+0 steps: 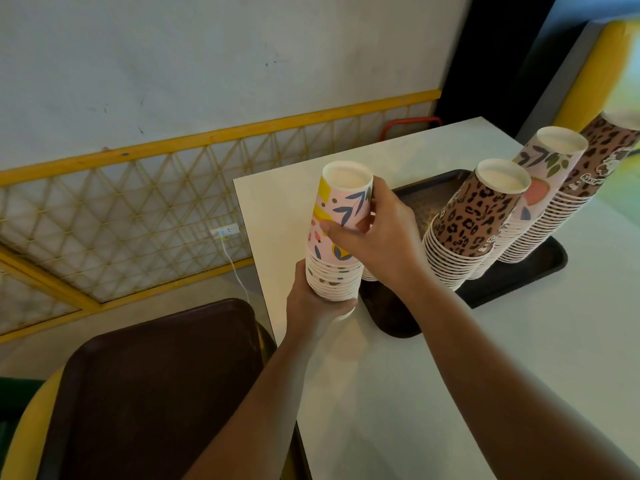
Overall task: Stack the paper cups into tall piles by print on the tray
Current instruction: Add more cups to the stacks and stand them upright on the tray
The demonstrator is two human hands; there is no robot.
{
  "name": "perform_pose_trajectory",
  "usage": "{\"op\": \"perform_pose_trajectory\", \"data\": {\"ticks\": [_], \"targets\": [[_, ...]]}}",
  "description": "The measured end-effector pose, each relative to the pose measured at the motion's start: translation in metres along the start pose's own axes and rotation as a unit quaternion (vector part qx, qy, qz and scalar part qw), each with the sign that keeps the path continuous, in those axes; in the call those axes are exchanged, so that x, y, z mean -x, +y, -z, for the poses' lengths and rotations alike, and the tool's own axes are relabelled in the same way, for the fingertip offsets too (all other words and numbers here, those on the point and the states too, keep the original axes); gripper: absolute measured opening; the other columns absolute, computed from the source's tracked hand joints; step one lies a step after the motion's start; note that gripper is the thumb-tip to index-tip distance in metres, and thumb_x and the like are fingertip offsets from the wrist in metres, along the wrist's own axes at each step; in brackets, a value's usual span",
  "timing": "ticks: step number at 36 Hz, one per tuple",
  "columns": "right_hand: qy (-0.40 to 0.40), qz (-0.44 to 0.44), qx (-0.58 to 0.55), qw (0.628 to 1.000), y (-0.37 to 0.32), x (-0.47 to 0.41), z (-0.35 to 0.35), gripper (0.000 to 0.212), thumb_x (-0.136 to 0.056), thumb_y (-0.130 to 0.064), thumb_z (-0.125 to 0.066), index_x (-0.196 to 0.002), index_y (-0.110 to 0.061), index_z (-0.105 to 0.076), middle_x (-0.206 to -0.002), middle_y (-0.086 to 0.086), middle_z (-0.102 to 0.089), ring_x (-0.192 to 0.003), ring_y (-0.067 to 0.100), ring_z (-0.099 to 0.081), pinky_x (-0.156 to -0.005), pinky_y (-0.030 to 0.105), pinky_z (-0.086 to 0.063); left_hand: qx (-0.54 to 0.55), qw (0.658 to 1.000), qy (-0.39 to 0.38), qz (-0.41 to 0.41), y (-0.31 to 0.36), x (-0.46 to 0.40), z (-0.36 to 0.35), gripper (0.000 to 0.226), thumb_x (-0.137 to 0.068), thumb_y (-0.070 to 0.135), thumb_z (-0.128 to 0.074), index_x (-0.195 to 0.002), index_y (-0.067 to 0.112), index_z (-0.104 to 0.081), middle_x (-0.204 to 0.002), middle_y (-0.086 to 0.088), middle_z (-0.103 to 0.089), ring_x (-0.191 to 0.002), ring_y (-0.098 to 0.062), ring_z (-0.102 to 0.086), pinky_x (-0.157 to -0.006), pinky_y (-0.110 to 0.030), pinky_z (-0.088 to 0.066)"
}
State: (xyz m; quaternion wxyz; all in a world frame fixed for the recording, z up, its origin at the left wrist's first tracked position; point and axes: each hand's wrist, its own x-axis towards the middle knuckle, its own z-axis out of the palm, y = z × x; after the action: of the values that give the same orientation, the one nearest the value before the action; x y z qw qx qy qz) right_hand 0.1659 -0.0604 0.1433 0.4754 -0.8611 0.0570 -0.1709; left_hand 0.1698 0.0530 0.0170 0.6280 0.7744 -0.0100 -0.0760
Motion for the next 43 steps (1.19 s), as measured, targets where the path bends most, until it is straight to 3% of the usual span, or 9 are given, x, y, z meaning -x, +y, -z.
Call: {"op": "perform_pose_trajectory", "data": {"ticks": [5,7,14,18,22,30,38,40,43], "targets": [[0.017,0.011,-0.036,0.999,-0.004,-0.001,0.007,0.052,-0.071,-0.028,-0.076,-0.116,-0.017,-0.051,-0.101,-0.012,-0.060,-0.088,-0.002,-0.058,-0.070,0.007,-0.048,0.004,1.000,-0.002,0.009,0.002,0.000,-0.002,0.085,-0.034,0.039,-0.081,-0.112,0.035,-0.048,-0.110,0.009,-0.066,-0.102,-0.015,-0.063,-0.087,-0.041,-0.053],[0.025,0.020,-0.046,0.998,-0.006,-0.002,0.010,0.051,-0.072,-0.027,-0.076,-0.115,-0.015,-0.051,-0.101,-0.010,-0.061,-0.086,-0.005,-0.058,-0.067,0.004,-0.046,0.004,1.000,-0.002,0.016,0.002,0.001,-0.003,0.083,-0.033,0.040,-0.081,-0.109,0.036,-0.048,-0.107,0.011,-0.066,-0.100,-0.014,-0.063,-0.086,-0.042,-0.054],[0.021,0.037,-0.065,0.997,-0.010,-0.008,0.018,0.046,-0.073,-0.025,-0.075,-0.112,-0.018,-0.051,-0.103,-0.008,-0.064,-0.090,-0.002,-0.061,-0.068,0.006,-0.048,-0.007,1.000,0.000,0.020,0.003,0.001,-0.005,0.088,-0.035,0.031,-0.083,-0.116,0.023,-0.048,-0.110,0.005,-0.064,-0.104,-0.021,-0.061,-0.085,-0.037,-0.053],[0.020,0.034,-0.071,0.997,-0.009,-0.008,0.018,0.046,-0.074,-0.027,-0.075,-0.113,-0.017,-0.051,-0.103,-0.008,-0.064,-0.090,-0.003,-0.061,-0.067,0.005,-0.047,-0.012,1.000,0.002,0.018,0.004,0.001,-0.004,0.091,-0.031,0.040,-0.081,-0.115,0.026,-0.047,-0.109,0.007,-0.064,-0.103,-0.018,-0.061,-0.085,-0.036,-0.053],[0.026,0.035,-0.089,0.995,-0.013,-0.010,0.021,0.043,-0.075,-0.024,-0.074,-0.112,-0.018,-0.051,-0.097,-0.012,-0.064,-0.085,-0.009,-0.061,-0.063,0.003,-0.045,-0.014,1.000,0.000,0.022,0.002,0.000,-0.004,0.088,-0.037,0.029,-0.083,-0.117,0.022,-0.047,-0.113,0.003,-0.063,-0.106,-0.021,-0.060,-0.089,-0.040,-0.052],[0.134,0.060,-0.172,0.974,-0.028,-0.027,0.040,0.042,-0.076,-0.022,-0.073,-0.110,-0.011,-0.050,-0.100,-0.006,-0.066,-0.092,0.005,-0.066,-0.073,0.019,-0.052,-0.011,0.999,0.011,0.034,-0.006,-0.001,-0.002,0.088,-0.039,0.024,-0.087,-0.115,0.030,-0.044,-0.113,0.006,-0.061,-0.107,-0.021,-0.059,-0.089,-0.040,-0.052],[0.230,0.092,-0.117,0.962,-0.015,-0.040,0.046,0.049,-0.074,-0.037,-0.068,-0.111,-0.018,-0.043,-0.111,0.004,-0.061,-0.103,0.014,-0.060,-0.085,0.035,-0.053,-0.020,0.998,0.051,0.025,-0.014,-0.004,0.002,0.083,-0.049,0.008,-0.089,-0.116,0.028,-0.043,-0.111,0.007,-0.058,-0.107,-0.020,-0.057,-0.088,-0.036,-0.051],[0.237,0.076,-0.087,0.965,-0.006,-0.041,0.040,0.059,-0.074,-0.041,-0.067,-0.119,-0.012,-0.044,-0.116,0.005,-0.059,-0.106,0.014,-0.058,-0.087,0.033,-0.052,-0.022,0.997,0.065,0.020,-0.015,-0.005,0.003,0.081,-0.050,0.007,-0.089,-0.112,0.029,-0.043,-0.107,0.008,-0.058,-0.103,-0.020,-0.057,-0.087,-0.035,-0.051],[0.234,0.053,-0.056,0.969,0.010,-0.040,0.028,0.067,-0.075,-0.035,-0.070,-0.128,-0.004,-0.042,-0.120,0.007,-0.056,-0.109,0.012,-0.055,-0.085,0.010,-0.045,-0.013,0.997,0.081,0.013,-0.014,-0.006,0.004,0.078,-0.050,0.005,-0.089,-0.109,0.028,-0.043,-0.103,0.009,-0.057,-0.099,-0.018,-0.057,-0.083,-0.033,-0.050]]}}
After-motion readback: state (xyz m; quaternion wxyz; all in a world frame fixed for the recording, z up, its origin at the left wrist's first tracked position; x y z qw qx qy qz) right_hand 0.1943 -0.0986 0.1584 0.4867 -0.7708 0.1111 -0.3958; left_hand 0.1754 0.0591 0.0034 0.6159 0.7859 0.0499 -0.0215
